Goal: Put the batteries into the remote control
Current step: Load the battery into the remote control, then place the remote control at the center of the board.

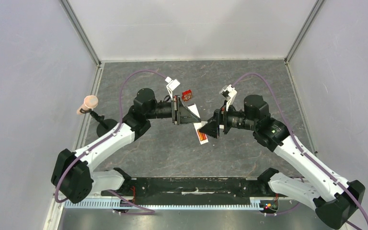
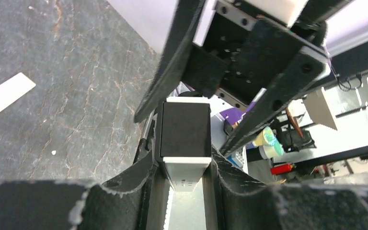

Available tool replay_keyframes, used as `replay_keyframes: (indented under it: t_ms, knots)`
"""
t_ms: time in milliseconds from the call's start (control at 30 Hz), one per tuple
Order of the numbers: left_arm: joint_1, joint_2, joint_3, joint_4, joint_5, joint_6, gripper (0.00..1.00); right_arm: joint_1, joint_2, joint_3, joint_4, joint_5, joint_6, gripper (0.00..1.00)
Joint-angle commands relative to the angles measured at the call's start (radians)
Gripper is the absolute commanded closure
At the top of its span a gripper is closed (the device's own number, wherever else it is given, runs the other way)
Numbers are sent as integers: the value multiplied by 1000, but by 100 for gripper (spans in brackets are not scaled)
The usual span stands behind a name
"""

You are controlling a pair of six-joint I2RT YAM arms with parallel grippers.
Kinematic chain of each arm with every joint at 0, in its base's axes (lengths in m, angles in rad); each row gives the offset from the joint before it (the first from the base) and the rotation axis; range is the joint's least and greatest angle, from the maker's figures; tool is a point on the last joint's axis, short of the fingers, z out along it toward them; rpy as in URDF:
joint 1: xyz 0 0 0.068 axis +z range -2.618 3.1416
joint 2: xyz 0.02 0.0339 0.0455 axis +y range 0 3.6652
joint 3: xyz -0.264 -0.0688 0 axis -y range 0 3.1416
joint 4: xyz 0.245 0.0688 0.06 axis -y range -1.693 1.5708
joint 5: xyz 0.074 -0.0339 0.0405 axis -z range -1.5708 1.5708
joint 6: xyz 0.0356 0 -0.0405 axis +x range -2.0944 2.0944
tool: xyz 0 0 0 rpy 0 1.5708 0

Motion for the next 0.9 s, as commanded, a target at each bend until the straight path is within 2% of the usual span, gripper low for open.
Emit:
replay_keyframes:
  t_ms: [0,100,300,433,500,600,633,667,733,867]
  knots:
    - [2,-54,59,-32,50,109,98,-3,-22,-13,82,-47,-2,22]
    - [19,-88,49,-112,-49,148,98,-2,-41,-24,112,25,42,23]
    - [71,-193,-27,-255,-380,144,98,-7,-22,-53,44,348,26,24]
    - [70,-240,-133,-259,-602,10,98,-10,44,-82,11,523,-62,24]
    - [67,-251,-204,-200,-669,-85,98,-12,94,-81,11,567,-89,24]
    - [56,-242,-311,-86,-768,-227,98,-12,159,-58,38,434,-136,24]
    - [56,-228,-329,-75,-792,-259,98,-11,165,-56,69,324,-148,23]
    - [55,-215,-337,-69,-808,-272,98,-10,166,-63,112,218,-159,22]
    - [54,-185,-340,-60,-816,-276,98,8,158,-87,198,125,-154,20]
    - [53,-128,-345,-49,-808,-298,98,112,190,-101,253,180,-231,18]
